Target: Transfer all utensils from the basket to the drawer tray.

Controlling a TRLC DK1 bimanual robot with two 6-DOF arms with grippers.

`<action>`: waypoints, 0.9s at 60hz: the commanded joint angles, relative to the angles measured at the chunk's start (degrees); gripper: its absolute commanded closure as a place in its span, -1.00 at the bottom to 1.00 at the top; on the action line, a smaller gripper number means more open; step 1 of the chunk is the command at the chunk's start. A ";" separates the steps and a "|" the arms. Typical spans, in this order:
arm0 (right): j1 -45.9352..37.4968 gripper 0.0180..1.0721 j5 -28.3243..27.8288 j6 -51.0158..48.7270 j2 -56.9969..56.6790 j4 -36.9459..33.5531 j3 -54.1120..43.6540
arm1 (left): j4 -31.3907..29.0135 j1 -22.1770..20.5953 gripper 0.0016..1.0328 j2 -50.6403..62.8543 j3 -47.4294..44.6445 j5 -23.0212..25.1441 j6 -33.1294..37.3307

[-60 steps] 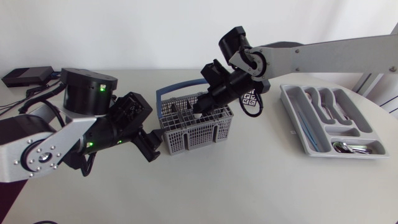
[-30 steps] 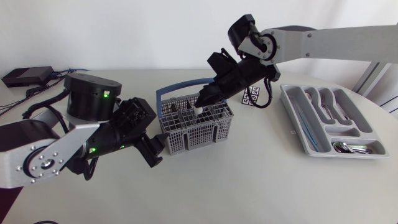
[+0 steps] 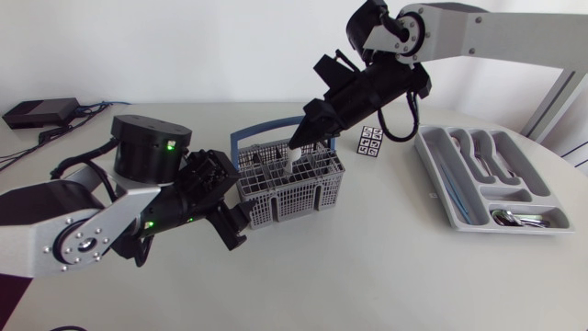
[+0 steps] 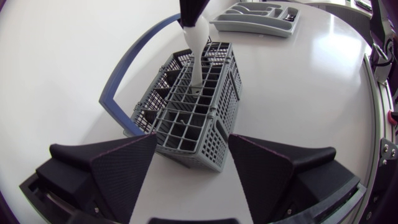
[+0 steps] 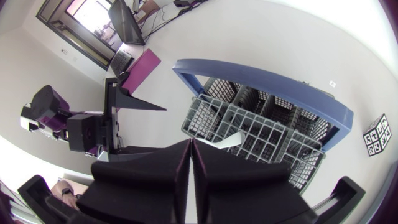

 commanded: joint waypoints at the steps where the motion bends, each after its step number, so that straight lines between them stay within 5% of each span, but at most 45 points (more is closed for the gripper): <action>1: -0.50 0.89 -1.80 1.13 0.44 -2.30 2.69 | 0.97 -0.46 -0.59 1.14 -1.60 -0.34 0.97; 14: -0.76 0.89 -3.38 -1.07 3.17 -10.82 8.41 | 1.41 -0.46 -0.59 1.58 -1.69 -0.34 1.15; 33: -2.26 0.89 -3.29 -2.83 -2.11 -12.23 4.63 | 1.85 -0.28 -0.59 1.84 -1.87 -0.34 1.50; 47: -7.53 0.89 14.90 -0.81 -17.14 -5.46 -11.19 | 1.93 0.68 -0.59 1.05 -2.04 -0.34 1.50; 54: -12.80 0.89 19.65 -2.48 -21.88 -3.97 -18.49 | 2.55 0.68 -0.59 1.31 -1.87 -0.34 1.41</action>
